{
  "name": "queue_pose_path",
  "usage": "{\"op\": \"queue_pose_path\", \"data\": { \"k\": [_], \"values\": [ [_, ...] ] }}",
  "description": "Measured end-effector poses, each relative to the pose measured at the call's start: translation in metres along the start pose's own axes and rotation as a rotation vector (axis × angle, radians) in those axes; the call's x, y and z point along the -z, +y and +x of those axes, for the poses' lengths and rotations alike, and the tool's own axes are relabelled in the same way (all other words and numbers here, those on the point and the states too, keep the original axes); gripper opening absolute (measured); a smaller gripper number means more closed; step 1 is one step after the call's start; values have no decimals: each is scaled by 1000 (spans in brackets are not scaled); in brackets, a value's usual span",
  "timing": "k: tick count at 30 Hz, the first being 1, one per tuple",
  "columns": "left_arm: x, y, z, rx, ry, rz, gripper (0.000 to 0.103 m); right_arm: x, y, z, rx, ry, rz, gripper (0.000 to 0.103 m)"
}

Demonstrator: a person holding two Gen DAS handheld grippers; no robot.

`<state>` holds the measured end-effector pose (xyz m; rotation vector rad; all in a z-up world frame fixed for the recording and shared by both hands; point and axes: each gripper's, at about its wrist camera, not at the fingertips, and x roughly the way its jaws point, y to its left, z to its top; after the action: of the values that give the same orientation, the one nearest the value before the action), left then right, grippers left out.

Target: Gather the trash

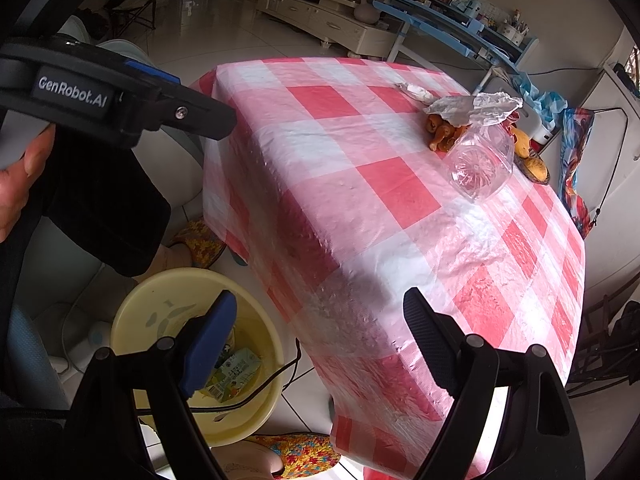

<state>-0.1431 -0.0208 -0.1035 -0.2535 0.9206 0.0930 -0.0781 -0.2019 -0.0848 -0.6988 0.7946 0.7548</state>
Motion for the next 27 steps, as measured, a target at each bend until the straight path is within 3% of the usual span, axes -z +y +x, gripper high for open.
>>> {"op": "queue_pose_path", "data": {
  "k": [27],
  "values": [
    [0, -1, 0, 0, 1, 0, 86, 0, 2, 0, 2, -1, -1, 82]
  ]
}}
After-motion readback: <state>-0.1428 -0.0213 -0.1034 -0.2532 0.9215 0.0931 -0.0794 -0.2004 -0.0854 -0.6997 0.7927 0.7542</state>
